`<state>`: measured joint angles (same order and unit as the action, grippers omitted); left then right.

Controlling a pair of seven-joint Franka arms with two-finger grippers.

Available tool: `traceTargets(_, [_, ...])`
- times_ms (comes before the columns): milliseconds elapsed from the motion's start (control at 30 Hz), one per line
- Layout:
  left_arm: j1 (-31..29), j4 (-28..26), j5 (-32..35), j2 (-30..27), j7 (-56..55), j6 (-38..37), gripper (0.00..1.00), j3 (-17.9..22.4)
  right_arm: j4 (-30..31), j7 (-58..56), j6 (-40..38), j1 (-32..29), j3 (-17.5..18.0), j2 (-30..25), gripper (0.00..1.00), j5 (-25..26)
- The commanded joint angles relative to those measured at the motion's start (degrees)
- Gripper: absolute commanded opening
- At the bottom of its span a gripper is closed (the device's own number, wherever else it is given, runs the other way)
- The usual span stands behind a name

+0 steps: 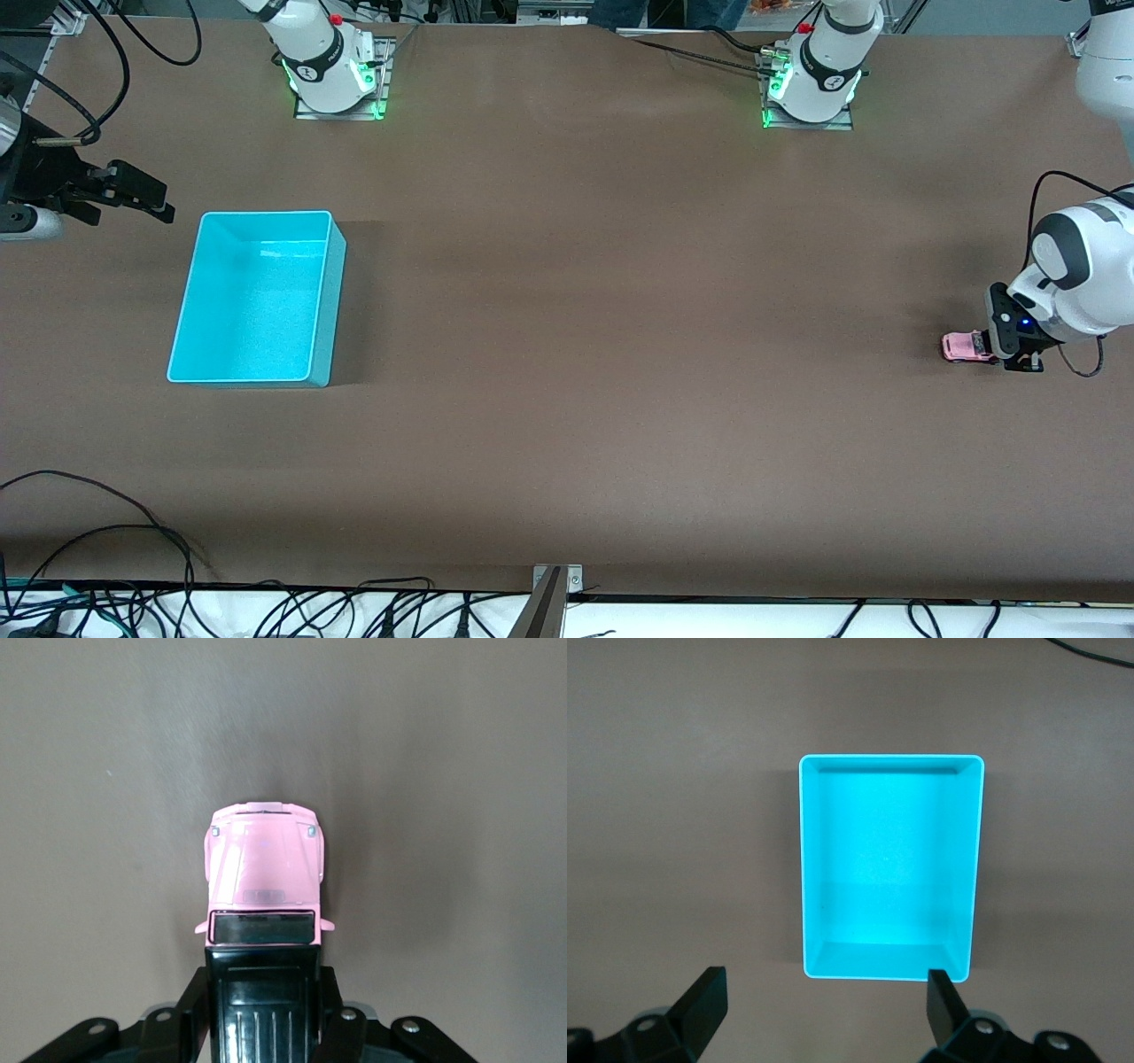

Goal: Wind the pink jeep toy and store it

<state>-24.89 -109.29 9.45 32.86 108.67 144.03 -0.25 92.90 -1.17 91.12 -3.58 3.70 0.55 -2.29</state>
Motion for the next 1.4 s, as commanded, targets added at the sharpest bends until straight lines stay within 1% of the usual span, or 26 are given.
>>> traceTargets(0, [-2.53,-0.14,1.62,3.0,3.13,-0.86,0.17,0.08,-0.96,-0.59,-0.33,-0.2,0.08,0.24,1.0,0.27])
traceTargets(100, [-2.89,0.74,1.71,3.0,3.22,-2.0,0.19,0.08,-0.96,-0.59,-0.33,-0.2,0.08,0.24,1.0,0.27])
traceTargets(133, [-2.89,1.18,1.71,3.0,3.22,-2.53,0.24,-0.01,-0.96,-0.59,-0.33,-0.2,0.08,0.24,1.0,0.27])
traceTargets(167, [-2.97,1.62,1.62,2.92,3.31,-3.49,0.39,-0.01,-0.96,-0.59,-0.33,-0.2,0.08,0.24,1.0,0.27])
traceTargets(200, [-2.97,2.23,1.62,2.65,3.39,-4.63,0.73,-0.01,-0.96,-0.59,-0.33,-0.2,0.08,0.24,1.0,0.27])
traceTargets(233, [-3.23,2.93,1.62,2.39,3.4,-6.12,1.0,-0.01,-0.96,-0.59,-0.33,-0.2,0.08,0.24,1.0,0.27])
traceTargets(333, [-2.63,6.35,1.36,2.21,3.22,-11.56,1.0,-0.28,-0.96,-0.59,-0.33,-0.2,0.08,0.24,1.0,0.27])
traceTargets(500, [-2.53,14.79,0.92,1.69,2.87,-23.87,1.0,-0.72,-0.96,-0.59,-0.33,-0.2,0.08,0.24,1.0,0.27])
traceTargets(633, [-1.83,18.31,0.92,-0.07,2.78,-29.24,1.0,-0.89,-0.96,-0.59,-0.33,-0.2,0.08,0.24,1.0,0.27])
traceTargets(833, [-1.74,21.22,0.74,-2.71,1.38,-33.46,1.0,-1.86,-0.96,-0.59,-0.33,-0.2,0.08,0.24,1.0,0.27])
traceTargets(1000, [-1.74,24.55,-0.05,-2.71,-4.15,-38.21,1.0,-5.72,-0.96,-0.59,-0.33,-0.2,0.08,0.24,1.0,0.27])
traceTargets(1100, [-1.66,26.14,-0.14,-2.71,-6.88,-38.3,1.0,-8.62,-0.96,-0.59,-0.33,-0.2,0.08,0.24,1.0,0.27])
traceTargets(1367, [-1.13,28.77,-0.14,-2.71,-17.25,-38.74,1.0,-13.28,-0.96,-0.59,-0.33,-0.2,0.08,0.24,1.0,0.27])
